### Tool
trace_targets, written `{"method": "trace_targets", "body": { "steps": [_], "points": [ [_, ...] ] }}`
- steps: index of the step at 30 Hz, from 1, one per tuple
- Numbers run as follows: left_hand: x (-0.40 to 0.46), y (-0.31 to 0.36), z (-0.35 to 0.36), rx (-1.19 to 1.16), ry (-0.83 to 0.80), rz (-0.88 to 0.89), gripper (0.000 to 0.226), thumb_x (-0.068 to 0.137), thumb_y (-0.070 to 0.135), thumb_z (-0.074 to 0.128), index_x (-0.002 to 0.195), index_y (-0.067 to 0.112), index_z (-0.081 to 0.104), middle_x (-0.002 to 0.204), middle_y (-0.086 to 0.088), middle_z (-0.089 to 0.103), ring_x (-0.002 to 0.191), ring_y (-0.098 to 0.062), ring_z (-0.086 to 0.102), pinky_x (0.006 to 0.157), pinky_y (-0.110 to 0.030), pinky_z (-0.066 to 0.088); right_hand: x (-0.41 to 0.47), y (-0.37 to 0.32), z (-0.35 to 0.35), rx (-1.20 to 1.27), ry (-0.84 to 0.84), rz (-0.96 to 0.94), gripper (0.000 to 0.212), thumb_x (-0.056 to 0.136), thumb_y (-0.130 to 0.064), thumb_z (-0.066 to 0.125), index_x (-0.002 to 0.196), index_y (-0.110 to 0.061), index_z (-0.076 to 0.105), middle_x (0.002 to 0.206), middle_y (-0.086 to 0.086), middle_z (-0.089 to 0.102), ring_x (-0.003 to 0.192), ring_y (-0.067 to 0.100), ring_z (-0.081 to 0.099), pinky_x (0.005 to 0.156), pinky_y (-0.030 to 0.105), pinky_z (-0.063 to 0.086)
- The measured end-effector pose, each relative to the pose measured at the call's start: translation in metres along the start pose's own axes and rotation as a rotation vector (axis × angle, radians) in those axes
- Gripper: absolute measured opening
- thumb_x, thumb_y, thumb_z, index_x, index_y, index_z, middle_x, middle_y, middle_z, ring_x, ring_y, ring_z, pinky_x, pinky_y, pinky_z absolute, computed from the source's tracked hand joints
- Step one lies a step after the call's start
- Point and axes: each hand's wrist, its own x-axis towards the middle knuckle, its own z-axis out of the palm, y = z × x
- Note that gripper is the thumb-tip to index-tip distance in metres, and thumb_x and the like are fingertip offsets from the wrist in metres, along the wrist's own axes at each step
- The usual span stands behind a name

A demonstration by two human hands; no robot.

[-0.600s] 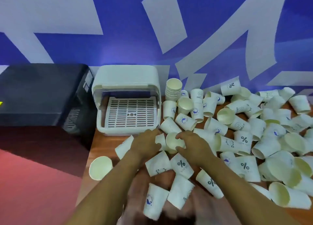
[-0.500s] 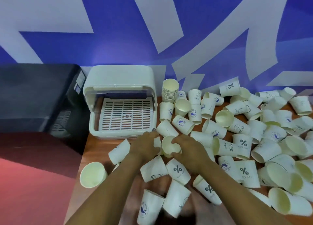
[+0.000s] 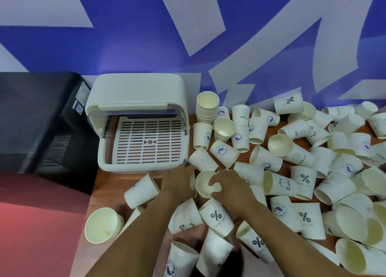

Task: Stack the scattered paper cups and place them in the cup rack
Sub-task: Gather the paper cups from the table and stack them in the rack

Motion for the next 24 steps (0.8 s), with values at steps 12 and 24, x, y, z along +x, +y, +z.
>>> {"method": "trace_targets", "body": {
  "steps": [12,24],
  "points": [
    [-0.016,-0.009,-0.019,-0.045,0.038,0.040,0.075,0.080,0.046,0.066,0.143,0.027,0.030,0.135,0.002,0.048,0.122,-0.019,0.049,0.096,-0.035,0.041,0.011,-0.003,0.002,-0.285,0.045,-0.062,0.023,0.087,-0.027,0.057,0.107,-0.023,0.068,0.119,-0.005,0.058,0.115,0.020,0.044,0.088,0.030,0.034],
    [-0.061,-0.044,-0.089,-0.335,0.250,0.097,0.076,0.073,0.045,0.071,0.137,0.030,0.033,0.131,0.008,0.038,0.116,-0.016,0.049,0.085,-0.030,0.044,0.009,-0.035,-0.043,-0.257,0.267,-0.120,0.016,0.084,-0.019,0.062,0.098,-0.021,0.071,0.102,-0.003,0.066,0.100,0.022,0.055,0.078,0.033,0.045]
  ]
}}
